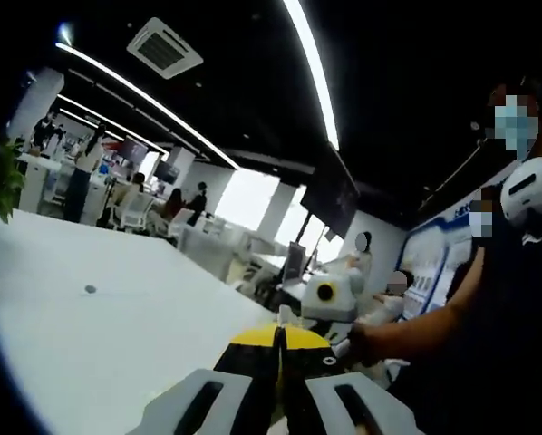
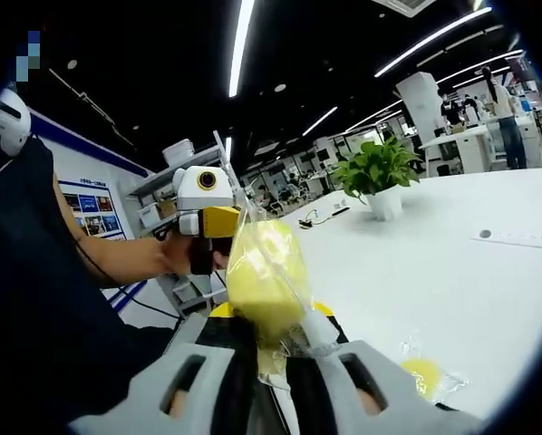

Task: Compare the silicone blocks by pressing each to a similar depth, holding the contact briefly, and releasing to observe deformation and rebound differences across the visible hardness samples.

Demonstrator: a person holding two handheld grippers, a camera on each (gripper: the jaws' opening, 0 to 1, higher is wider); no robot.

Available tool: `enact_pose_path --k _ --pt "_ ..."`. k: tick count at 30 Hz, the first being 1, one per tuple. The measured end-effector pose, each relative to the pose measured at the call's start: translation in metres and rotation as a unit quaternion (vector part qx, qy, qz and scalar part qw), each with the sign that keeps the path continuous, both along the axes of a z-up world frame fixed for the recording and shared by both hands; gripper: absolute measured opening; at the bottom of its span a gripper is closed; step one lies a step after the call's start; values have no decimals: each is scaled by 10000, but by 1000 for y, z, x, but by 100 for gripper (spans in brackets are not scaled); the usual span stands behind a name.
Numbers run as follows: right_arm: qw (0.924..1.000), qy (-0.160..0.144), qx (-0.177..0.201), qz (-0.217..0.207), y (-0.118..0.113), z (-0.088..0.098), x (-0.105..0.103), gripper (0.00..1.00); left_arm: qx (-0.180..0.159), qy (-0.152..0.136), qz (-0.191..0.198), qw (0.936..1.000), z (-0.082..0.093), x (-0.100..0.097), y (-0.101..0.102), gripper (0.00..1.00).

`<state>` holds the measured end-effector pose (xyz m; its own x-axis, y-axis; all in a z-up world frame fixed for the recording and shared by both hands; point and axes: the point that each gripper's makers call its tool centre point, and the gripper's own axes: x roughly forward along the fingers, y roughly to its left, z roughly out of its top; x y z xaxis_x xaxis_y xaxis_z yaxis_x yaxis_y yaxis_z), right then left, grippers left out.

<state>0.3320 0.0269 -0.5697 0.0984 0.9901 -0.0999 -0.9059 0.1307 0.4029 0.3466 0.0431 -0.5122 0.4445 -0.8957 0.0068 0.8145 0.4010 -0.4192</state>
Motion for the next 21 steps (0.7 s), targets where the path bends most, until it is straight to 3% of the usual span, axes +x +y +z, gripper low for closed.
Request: enact_pose_path --k 8,15,21 --pt "9996 -221 53 156 1 5 -8 9 20 94 -95 9999 4 -6 2 0" --pt "9998 -111 -107 101 2 0 -2 7 128 121 -15 9998 -1 -4 4 0" --pt "9994 -305 -88 123 2 2 5 4 141 98 9 9999 3 -1 3 0"
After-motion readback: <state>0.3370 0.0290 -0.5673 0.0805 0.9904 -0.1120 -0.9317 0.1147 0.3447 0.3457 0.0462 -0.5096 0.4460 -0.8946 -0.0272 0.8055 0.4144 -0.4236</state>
